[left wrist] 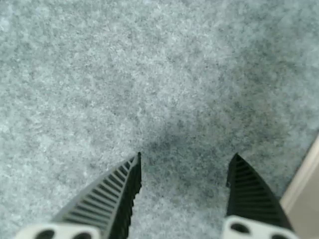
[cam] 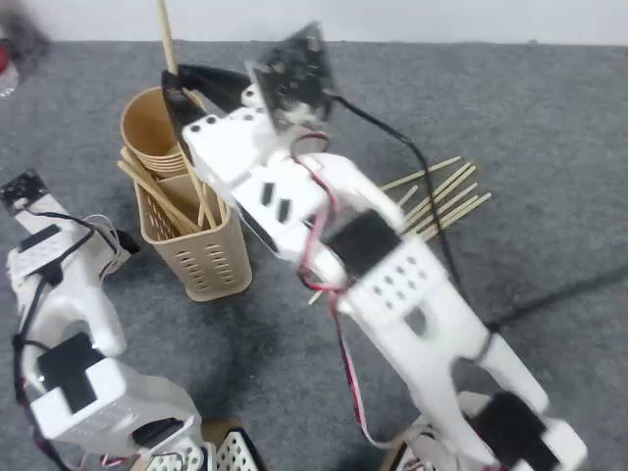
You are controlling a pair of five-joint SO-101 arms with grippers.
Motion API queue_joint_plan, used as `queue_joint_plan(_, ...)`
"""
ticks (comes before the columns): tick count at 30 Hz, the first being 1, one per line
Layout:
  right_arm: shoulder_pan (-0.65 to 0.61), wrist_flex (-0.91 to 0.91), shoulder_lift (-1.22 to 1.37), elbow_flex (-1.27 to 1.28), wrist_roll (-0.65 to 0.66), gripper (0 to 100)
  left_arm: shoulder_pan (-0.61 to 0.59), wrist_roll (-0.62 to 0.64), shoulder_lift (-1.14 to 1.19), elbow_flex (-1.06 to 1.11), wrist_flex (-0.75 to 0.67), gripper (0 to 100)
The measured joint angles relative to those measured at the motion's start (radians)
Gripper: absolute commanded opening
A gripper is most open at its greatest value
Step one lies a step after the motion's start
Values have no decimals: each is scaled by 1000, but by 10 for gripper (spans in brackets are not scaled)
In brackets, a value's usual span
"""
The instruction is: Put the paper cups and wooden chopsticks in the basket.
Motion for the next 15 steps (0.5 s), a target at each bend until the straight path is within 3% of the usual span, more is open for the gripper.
queue_joint_plan(8,-21,-8,126,0,0,8,0,0,0,0,0,261)
queue_joint_plan(11,-32,-8,140,0,58,23,0,0,0,0,0,261)
queue_joint_plan(15,-78,-6,149,0,157,185,0,0,0,0,0,261)
